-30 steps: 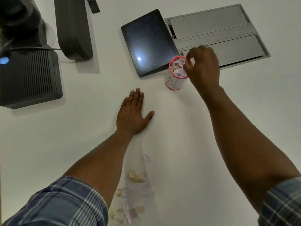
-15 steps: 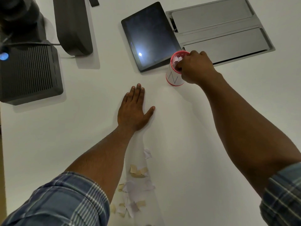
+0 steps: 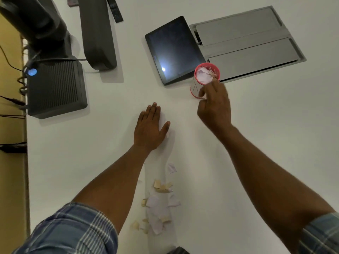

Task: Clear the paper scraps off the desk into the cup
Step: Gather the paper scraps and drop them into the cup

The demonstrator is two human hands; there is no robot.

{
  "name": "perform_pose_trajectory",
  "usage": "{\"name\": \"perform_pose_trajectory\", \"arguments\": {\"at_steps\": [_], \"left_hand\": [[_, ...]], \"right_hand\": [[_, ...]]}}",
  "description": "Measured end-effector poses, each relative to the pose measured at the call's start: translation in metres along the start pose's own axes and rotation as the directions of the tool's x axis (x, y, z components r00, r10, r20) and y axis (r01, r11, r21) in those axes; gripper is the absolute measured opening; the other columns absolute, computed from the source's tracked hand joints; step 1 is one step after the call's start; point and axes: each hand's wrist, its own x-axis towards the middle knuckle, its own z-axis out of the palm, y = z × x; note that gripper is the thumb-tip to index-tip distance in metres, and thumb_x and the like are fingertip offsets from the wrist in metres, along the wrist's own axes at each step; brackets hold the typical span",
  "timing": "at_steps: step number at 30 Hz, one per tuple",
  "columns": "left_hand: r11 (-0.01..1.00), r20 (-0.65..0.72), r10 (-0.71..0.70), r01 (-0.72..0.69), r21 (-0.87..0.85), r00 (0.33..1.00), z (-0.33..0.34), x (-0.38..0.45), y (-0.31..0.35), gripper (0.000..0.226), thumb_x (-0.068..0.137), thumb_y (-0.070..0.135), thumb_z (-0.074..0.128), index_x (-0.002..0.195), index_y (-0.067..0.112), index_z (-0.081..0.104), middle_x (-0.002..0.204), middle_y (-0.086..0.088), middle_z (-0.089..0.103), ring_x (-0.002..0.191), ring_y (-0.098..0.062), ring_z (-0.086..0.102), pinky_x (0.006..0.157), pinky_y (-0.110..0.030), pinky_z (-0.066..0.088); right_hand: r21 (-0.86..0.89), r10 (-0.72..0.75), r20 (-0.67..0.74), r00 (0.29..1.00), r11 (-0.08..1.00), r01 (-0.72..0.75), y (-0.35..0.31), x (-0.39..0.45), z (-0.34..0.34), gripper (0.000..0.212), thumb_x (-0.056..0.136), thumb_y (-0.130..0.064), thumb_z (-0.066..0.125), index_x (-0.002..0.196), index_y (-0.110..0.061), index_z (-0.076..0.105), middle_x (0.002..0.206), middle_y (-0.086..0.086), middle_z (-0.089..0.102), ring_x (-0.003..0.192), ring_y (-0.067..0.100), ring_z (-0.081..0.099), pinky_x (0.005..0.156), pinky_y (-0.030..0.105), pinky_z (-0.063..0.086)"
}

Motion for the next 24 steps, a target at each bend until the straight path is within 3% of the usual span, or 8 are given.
{"name": "perform_pose_trajectory", "arguments": {"at_steps": [5, 8, 10, 14, 20, 24], "left_hand": [[0.989, -0.120, -0.113, 0.101, -0.104, 0.986, -0.022, -0.076, -0.018, 0.056, 0.097, 0.037, 0.043, 0.144, 0.007, 0.036, 0.154, -0.009, 0.030, 0.145, -0.022, 0.024, 0.121, -0.039, 0.015], [0.981, -0.194, -0.168, 0.144, -0.132, 0.966, -0.030, -0.125, -0.028, 0.042, 0.093, 0.015, 0.053, 0.132, 0.001, 0.051, 0.140, -0.016, 0.050, 0.132, -0.029, 0.046, 0.114, -0.042, 0.031], [0.967, -0.226, -0.239, 0.209, -0.148, 0.944, -0.031, -0.156, -0.032, 0.035, 0.087, 0.004, 0.058, 0.121, -0.002, 0.061, 0.125, -0.019, 0.062, 0.117, -0.034, 0.058, 0.102, -0.044, 0.045], [0.938, -0.108, -0.312, 0.289, -0.192, 0.944, -0.026, -0.206, -0.034, 0.036, 0.085, 0.000, 0.055, 0.121, -0.002, 0.061, 0.121, -0.018, 0.061, 0.113, -0.037, 0.057, 0.093, -0.044, 0.051], [0.935, 0.119, -0.275, 0.294, -0.200, 0.954, -0.016, -0.244, -0.025, 0.040, 0.089, 0.019, 0.053, 0.128, 0.007, 0.055, 0.125, -0.008, 0.049, 0.115, -0.026, 0.047, 0.091, -0.035, 0.049], [0.922, 0.202, -0.186, 0.242, -0.303, 0.962, -0.007, -0.275, -0.010, 0.039, 0.092, 0.025, 0.052, 0.129, 0.011, 0.053, 0.125, -0.002, 0.045, 0.113, -0.022, 0.048, 0.090, -0.031, 0.048]], "right_hand": [[0.150, 0.069, 0.369, 0.927, 0.980, -0.133, -0.024, -0.091, 0.004, 0.036, 0.067, 0.008, 0.050, 0.096, -0.009, 0.064, 0.097, 0.010, 0.062, 0.093, 0.030, 0.057, 0.075, 0.034, 0.046], [0.049, 0.215, 0.571, 0.792, 0.954, -0.295, -0.033, -0.132, 0.009, 0.049, 0.078, 0.005, 0.047, 0.121, -0.011, 0.061, 0.118, 0.010, 0.060, 0.110, 0.028, 0.054, 0.090, 0.031, 0.044], [-0.039, 0.273, 0.649, 0.710, 0.944, -0.327, -0.038, -0.154, 0.010, 0.053, 0.082, 0.003, 0.043, 0.132, -0.010, 0.054, 0.128, 0.013, 0.053, 0.117, 0.030, 0.049, 0.094, 0.031, 0.042], [-0.054, 0.194, 0.719, 0.667, 0.973, -0.225, -0.061, -0.186, 0.010, 0.056, 0.082, 0.004, 0.039, 0.135, -0.009, 0.049, 0.130, 0.014, 0.046, 0.116, 0.031, 0.045, 0.092, 0.032, 0.043], [-0.005, 0.023, 0.799, 0.600, 0.999, -0.032, -0.097, -0.216, 0.008, 0.040, 0.087, 0.000, 0.046, 0.125, -0.010, 0.053, 0.120, 0.008, 0.047, 0.108, 0.026, 0.047, 0.077, 0.027, 0.044], [0.097, -0.103, 0.849, 0.519, 0.995, 0.039, -0.108, -0.228, -0.005, 0.039, 0.089, -0.003, 0.047, 0.125, -0.015, 0.058, 0.123, 0.005, 0.054, 0.112, 0.024, 0.052, 0.085, 0.032, 0.049]]}}
